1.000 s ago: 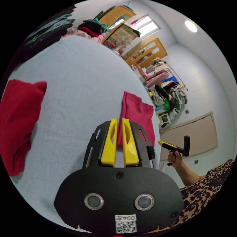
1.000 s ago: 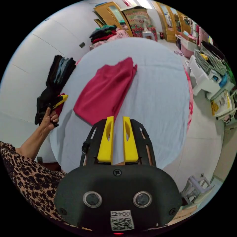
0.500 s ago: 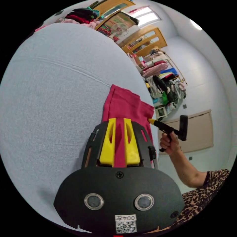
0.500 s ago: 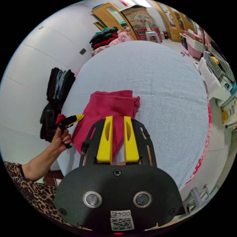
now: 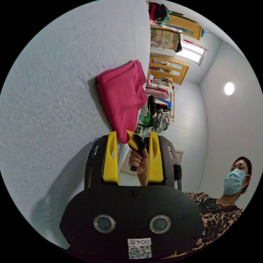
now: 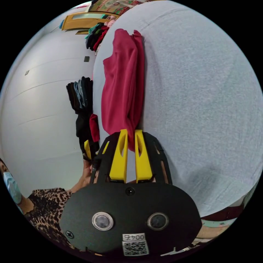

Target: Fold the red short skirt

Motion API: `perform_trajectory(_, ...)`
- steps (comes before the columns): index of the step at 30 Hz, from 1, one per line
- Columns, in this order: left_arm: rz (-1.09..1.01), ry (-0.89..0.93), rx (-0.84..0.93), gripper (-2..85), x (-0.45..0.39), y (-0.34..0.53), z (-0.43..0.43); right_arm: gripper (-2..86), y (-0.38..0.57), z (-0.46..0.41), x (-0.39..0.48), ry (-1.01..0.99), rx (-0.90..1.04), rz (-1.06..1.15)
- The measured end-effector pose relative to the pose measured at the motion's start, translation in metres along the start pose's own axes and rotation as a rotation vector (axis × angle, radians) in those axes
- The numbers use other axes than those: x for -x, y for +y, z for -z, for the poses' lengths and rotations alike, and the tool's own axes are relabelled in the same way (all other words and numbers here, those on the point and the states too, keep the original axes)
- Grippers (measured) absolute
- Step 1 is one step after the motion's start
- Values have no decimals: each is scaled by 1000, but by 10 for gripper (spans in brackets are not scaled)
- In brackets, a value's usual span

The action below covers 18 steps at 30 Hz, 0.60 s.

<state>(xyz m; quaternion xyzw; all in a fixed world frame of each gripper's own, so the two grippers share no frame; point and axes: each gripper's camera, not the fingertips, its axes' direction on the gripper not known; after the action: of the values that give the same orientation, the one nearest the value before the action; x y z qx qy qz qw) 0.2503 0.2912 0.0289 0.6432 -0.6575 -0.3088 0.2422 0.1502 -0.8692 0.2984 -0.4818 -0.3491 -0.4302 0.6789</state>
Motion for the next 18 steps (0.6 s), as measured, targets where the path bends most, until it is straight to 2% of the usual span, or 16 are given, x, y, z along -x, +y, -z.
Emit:
perform_trajectory(6, 31, 53, -4, 170, 25, -25, -29, 46, 24, 30, -16, -117, -6, -65)
perform_trajectory(10, 30, 107, -56, 53, 45, -45, -37, 49, 52, 51, -38, -189, -1, -75)
perform_trajectory(11, 30, 80, -75, 46, 45, -46, -34, 50, 58, 58, -49, -186, 0, -80)
perform_trajectory(16, 39, 11, -67, 53, 59, -42, -17, 49, 77, 71, -110, -271, 16, -144)
perform_trajectory(18, 52, 24, -73, 69, 71, -37, -8, 49, 84, 71, -119, -232, 29, -139)
